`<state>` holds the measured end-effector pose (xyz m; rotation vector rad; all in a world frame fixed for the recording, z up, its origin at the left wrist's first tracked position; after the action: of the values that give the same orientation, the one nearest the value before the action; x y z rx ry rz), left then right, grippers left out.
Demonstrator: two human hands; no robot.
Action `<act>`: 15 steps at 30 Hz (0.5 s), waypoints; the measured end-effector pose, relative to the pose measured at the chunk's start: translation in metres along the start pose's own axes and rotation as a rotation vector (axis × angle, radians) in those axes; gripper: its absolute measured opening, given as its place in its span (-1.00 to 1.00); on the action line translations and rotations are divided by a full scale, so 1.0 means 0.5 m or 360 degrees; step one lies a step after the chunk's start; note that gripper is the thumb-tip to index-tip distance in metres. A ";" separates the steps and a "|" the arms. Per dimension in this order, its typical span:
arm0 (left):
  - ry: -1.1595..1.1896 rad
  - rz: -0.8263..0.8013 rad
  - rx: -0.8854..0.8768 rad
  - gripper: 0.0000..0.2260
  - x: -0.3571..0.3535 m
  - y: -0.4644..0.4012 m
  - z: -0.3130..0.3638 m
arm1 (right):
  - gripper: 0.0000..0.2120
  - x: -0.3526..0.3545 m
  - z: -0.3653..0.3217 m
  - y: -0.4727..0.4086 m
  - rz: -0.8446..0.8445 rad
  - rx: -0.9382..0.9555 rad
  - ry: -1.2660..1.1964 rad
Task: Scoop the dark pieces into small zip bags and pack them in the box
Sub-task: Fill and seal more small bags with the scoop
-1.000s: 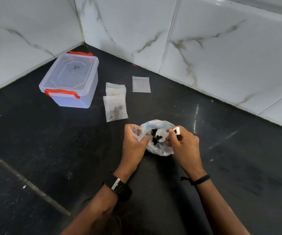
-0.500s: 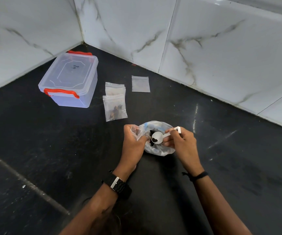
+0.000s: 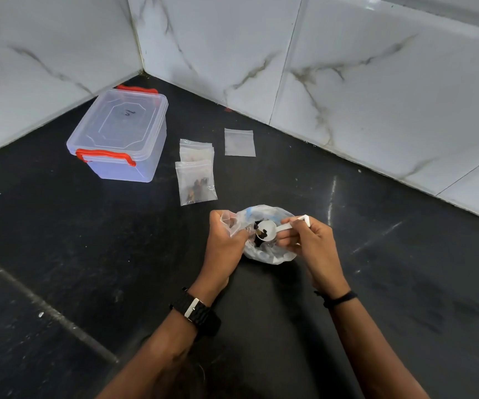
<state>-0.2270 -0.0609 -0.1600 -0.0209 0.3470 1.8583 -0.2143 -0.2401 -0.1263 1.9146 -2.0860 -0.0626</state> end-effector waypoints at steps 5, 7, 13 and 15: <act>-0.0105 0.0077 -0.0096 -0.67 0.005 0.000 0.016 | -0.78 0.008 -0.008 0.004 0.0080 0.0087 0.0085; -0.0192 0.0121 -0.0172 -0.66 0.012 -0.001 0.023 | -0.80 0.010 -0.020 0.009 0.0101 0.0160 0.0193; -0.0564 0.0195 -0.0496 -0.68 0.030 0.023 0.070 | -0.81 0.027 -0.070 0.032 0.0110 0.0306 0.0284; -0.0645 0.0176 -0.0603 -0.68 0.028 0.031 0.082 | -0.81 0.030 -0.098 0.044 0.0097 0.0420 0.0278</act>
<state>-0.2391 -0.0419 -0.1198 0.1171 -0.2910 1.9594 -0.2239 -0.2439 -0.0715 1.9175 -2.1176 0.3974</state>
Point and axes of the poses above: each hand's wrist, its own y-axis away from the middle knuckle, its own x-axis out of the back of the hand, z = x × y, the point moved 9 cm from there along -y, towards the middle knuckle, and after that the axes turned 6 degrees about y, right-handed, at the moved point
